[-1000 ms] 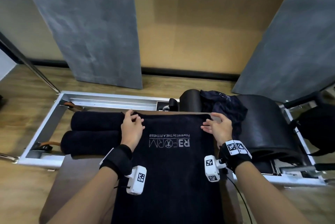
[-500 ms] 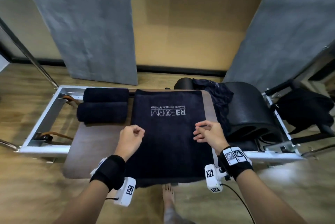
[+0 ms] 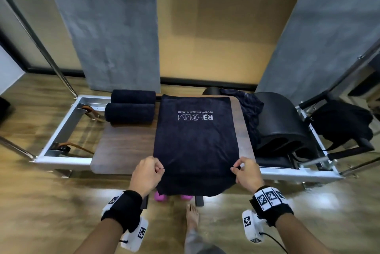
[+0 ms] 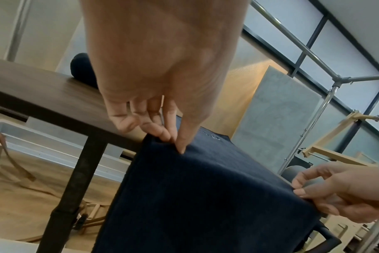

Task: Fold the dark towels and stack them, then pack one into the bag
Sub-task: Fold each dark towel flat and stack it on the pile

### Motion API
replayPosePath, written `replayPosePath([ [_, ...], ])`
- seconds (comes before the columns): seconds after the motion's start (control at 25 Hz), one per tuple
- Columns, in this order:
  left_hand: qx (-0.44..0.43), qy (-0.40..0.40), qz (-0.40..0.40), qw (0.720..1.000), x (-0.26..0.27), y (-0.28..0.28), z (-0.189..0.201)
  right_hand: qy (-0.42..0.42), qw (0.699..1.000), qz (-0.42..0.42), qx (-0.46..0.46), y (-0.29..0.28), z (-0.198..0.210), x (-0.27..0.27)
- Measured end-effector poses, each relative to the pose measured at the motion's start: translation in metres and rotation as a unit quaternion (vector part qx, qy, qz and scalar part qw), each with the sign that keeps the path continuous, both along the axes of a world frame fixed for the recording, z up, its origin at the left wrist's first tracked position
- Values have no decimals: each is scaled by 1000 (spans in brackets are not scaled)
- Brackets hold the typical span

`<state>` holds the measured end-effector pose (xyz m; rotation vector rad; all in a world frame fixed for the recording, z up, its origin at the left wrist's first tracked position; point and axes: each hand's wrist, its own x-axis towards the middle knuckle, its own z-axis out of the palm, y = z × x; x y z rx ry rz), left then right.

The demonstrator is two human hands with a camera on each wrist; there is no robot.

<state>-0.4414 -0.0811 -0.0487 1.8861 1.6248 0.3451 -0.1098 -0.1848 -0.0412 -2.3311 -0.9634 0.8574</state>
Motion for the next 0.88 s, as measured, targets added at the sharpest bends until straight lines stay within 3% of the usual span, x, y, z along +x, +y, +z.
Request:
replayPosePath([
  [0.08, 13, 3, -11, 1000, 8, -1, 5, 11, 1000, -6, 8, 4, 4, 0],
  [0.2, 60, -54, -1, 997, 23, 15, 24, 20, 998, -15, 62, 28, 21, 3],
  [0.36, 146, -132, 19, 980, 60, 73, 61, 76, 983, -6, 166, 106, 56, 7],
  [0.48, 155, -166, 34, 973, 98, 118, 78, 95, 976, 4, 194, 172, 68, 6],
  [0.64, 74, -223, 2, 972, 119, 137, 56, 139, 976, 21, 167, 205, 54, 2],
  [0.76, 31, -227, -2, 973, 97, 121, 26, 151, 975, 6, 164, 181, 30, 12],
  [0.88, 58, -177, 64, 980, 63, 103, -1, 121, 985, -22, 122, 138, 9, 26],
])
